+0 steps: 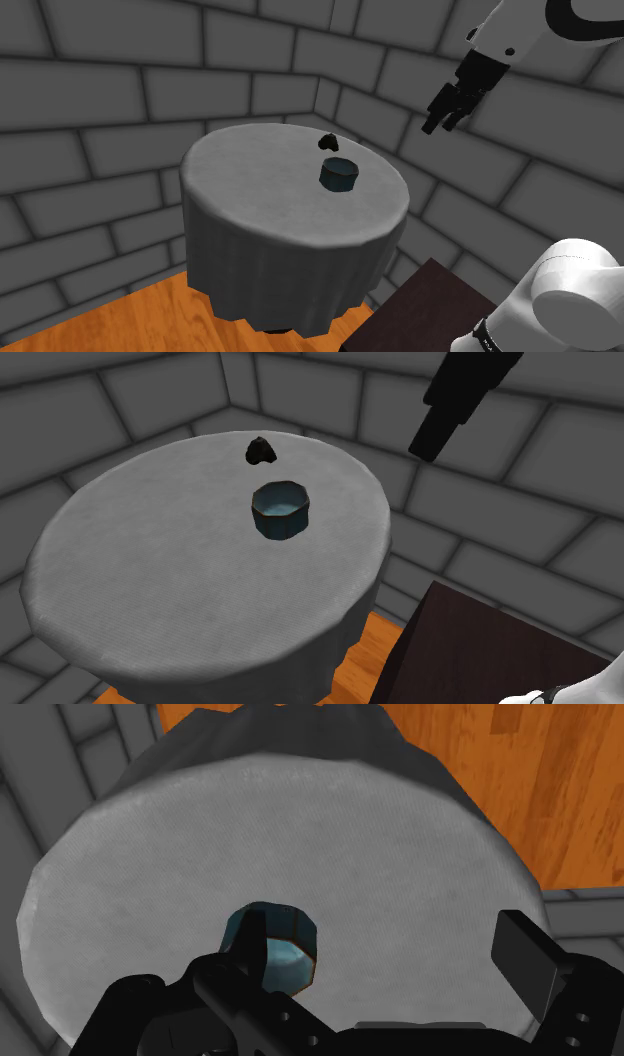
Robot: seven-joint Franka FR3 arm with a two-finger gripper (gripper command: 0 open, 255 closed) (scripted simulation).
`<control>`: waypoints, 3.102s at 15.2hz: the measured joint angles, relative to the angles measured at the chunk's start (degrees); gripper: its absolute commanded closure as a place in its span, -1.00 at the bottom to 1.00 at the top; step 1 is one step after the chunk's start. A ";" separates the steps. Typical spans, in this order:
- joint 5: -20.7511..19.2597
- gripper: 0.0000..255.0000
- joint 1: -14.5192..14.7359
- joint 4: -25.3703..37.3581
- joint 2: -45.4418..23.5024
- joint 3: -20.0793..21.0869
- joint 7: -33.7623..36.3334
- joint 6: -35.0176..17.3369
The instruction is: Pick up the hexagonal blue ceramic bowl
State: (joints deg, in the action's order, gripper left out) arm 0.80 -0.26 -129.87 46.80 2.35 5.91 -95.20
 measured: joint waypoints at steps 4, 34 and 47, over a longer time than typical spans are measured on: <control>-0.29 -1.00 -0.14 -0.79 -2.73 -0.72 -1.01 -3.17; 2.67 -1.00 -1.26 21.86 -61.30 -5.01 -12.59 -34.94; 3.13 1.00 -1.36 20.31 -64.79 -4.84 -13.09 -39.94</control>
State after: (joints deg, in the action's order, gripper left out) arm 3.93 -1.62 -109.56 -17.99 -2.49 -7.19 -135.14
